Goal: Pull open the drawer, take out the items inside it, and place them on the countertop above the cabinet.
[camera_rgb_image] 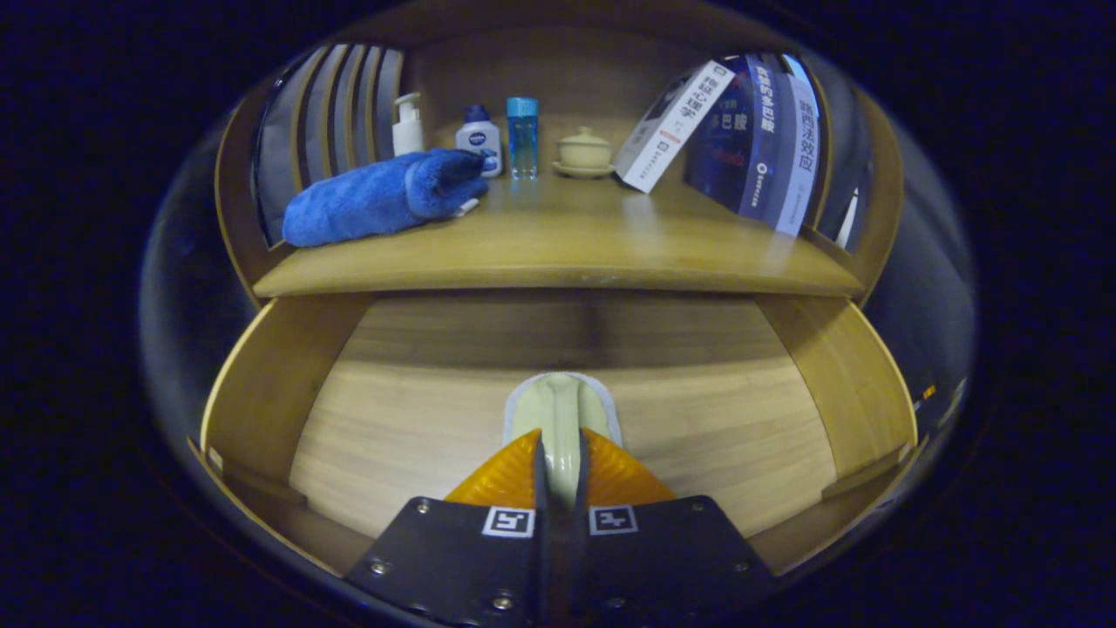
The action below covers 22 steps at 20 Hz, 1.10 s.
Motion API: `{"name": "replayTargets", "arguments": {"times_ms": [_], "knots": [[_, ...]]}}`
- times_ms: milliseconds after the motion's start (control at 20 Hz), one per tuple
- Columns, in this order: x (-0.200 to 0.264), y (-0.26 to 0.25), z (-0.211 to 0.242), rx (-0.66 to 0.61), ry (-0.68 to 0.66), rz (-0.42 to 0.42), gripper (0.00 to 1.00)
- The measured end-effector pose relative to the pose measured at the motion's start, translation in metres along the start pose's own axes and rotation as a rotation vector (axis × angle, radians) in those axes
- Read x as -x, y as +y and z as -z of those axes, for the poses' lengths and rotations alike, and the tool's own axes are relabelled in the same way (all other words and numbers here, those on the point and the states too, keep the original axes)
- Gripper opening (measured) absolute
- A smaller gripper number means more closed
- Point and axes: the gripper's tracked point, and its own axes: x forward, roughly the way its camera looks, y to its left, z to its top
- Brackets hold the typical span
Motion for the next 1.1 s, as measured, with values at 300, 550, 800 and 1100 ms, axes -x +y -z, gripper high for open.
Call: {"name": "replayTargets", "arguments": {"times_ms": [300,550,800,1100], "knots": [[0.036,0.004,-0.036,0.014,-0.113,0.002,0.09],[0.071,-0.009,-0.072,0.066,-0.18,0.076,0.09],[0.094,-0.014,-0.115,0.068,-0.259,0.113,0.09],[0.089,-0.015,-0.16,0.036,-0.318,0.102,0.08]]}}
